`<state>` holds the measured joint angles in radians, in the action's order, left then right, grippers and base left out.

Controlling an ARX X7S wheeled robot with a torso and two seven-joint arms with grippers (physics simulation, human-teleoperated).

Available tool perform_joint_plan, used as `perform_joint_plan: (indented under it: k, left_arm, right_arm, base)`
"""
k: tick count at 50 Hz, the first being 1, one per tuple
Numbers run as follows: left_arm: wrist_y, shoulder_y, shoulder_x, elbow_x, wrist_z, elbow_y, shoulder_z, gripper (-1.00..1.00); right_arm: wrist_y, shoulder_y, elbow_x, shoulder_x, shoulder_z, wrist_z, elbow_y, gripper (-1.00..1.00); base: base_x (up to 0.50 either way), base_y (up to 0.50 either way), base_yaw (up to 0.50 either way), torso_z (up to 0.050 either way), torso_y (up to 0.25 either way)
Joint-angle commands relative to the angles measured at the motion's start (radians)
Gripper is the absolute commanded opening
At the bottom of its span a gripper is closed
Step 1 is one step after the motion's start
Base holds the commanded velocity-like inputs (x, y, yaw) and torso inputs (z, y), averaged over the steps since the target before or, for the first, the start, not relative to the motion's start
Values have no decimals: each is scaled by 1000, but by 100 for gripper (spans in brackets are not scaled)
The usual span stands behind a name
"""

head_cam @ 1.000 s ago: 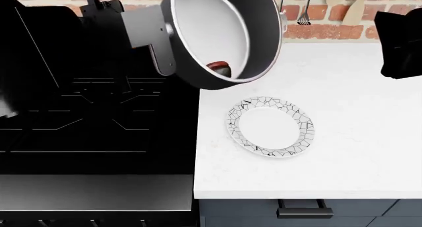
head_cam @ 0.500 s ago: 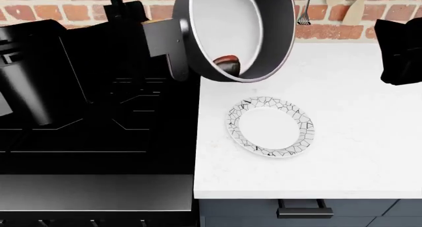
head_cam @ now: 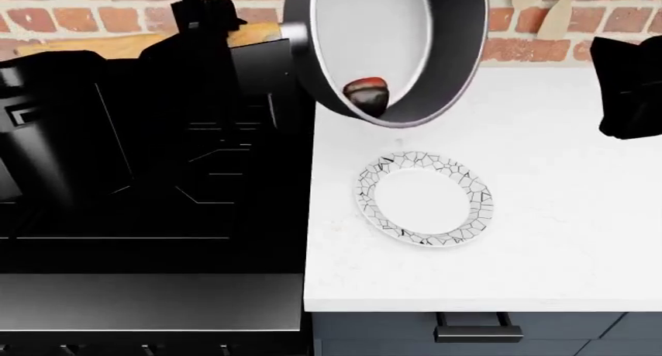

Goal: Pick up the pan and dump the vegetables in it onto the plate. Then return the pan to the stove.

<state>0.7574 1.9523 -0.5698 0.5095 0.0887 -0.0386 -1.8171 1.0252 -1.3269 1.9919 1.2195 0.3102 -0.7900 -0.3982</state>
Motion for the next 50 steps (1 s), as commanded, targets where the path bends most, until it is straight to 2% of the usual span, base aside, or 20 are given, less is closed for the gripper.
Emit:
perform_joint_plan:
  k: [1,26,35,50]
  left_arm:
    - [-16,-8,-19,-121,85,-28,7,-100]
    - [-54,-92,-33,-180,176,-65,-14,-100]
    - [-14,-97,-26,-246,229,-72,-50,-100]
    - [-8,-105,-14,-260,230,-30,-52,-100]
  right_arm:
    - [-14,23,-4,13,-13,9,-6,100]
    - [-41,68,-12,29,-34,29,-18,100]
    - [-50,83,-11,34,-40,32,-24,100]
    - [-69,119,-23,44,-55,48,-31,100]
  base:
    - [0,0,0,0,0]
    - [0,0,0,0,1]
    - [0,0,0,1,2]
    - [0,0,0,0,1]
